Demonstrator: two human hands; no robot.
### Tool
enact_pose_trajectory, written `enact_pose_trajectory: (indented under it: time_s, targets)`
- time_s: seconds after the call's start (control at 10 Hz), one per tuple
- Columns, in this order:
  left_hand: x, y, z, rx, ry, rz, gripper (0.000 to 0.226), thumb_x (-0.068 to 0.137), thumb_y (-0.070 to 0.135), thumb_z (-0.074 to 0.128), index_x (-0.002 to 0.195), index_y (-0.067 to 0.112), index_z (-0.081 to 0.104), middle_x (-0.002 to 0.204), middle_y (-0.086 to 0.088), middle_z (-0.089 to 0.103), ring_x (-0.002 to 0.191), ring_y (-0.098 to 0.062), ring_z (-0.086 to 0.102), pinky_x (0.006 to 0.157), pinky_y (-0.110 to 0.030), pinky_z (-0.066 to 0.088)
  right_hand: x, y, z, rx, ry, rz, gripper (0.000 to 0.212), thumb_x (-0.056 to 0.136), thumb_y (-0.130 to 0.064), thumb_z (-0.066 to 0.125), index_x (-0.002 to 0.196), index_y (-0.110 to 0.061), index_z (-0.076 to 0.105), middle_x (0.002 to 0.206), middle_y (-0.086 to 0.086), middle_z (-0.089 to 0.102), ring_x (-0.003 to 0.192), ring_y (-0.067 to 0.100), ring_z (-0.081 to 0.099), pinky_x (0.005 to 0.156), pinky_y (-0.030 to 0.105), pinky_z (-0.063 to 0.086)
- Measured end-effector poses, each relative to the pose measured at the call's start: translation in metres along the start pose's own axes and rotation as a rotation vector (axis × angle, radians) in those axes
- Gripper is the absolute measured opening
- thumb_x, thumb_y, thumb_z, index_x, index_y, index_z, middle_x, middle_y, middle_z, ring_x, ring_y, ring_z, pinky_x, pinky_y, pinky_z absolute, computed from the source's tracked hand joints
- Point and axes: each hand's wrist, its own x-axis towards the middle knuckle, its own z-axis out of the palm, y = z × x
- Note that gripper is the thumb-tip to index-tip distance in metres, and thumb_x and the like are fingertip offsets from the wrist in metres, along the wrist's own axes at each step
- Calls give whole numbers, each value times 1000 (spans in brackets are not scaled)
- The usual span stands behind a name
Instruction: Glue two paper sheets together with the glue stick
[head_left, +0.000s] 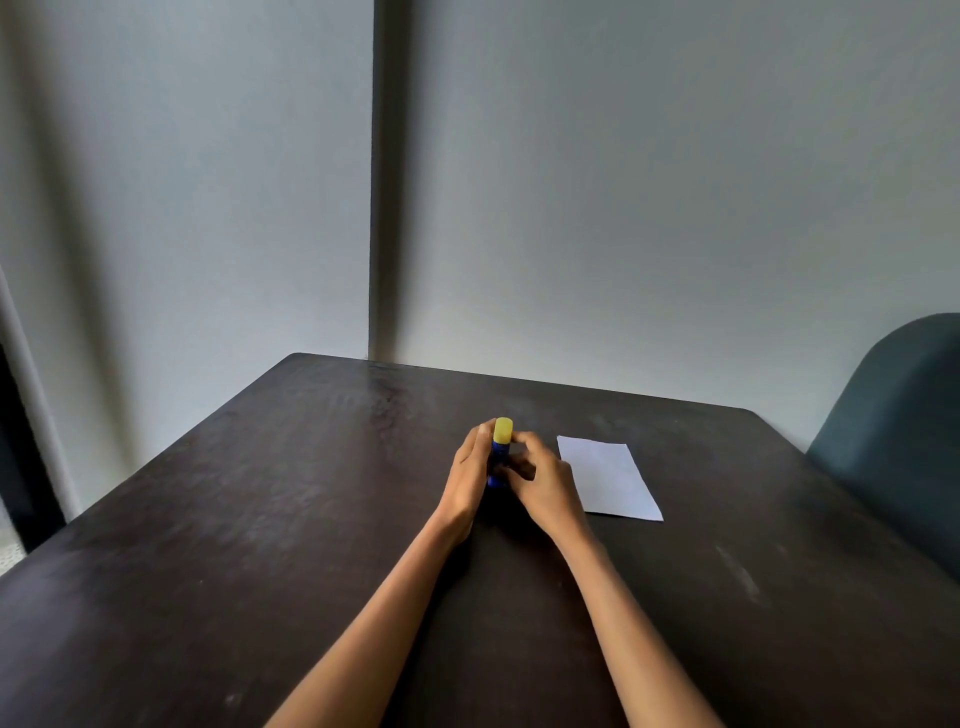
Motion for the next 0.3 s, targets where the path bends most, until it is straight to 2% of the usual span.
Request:
enact_pose_trajectory:
  time_s: [0.1,0.2,0.3]
  targets:
    - [-1,1,1,2,1,3,34,102,34,26,110,26,58,109,-2,63,100,-11,60,78,-17,48,1,-1,0,0,-2,3,37,83,-14,66,117,-25,55,101,-1,71,88,5,64,76,12,45]
    - [-1,1,1,27,25,-7,32,102,36,27,110,27,56,112,-3,62,103,-14,59,82,-22,46,-1,0,0,-17,-20,0,41,83,-14,67,119,-26,53,107,0,70,87,4,62,79,17,49]
    - [1,1,0,15,85,-8,30,101,38,29,116,27,52,116,0,59,109,-14,55,81,-20,46,-1,0,-1,27,-29,3,55,81,-11,67,129,-26,43,117,0,63,96,7,60,86,25,51]
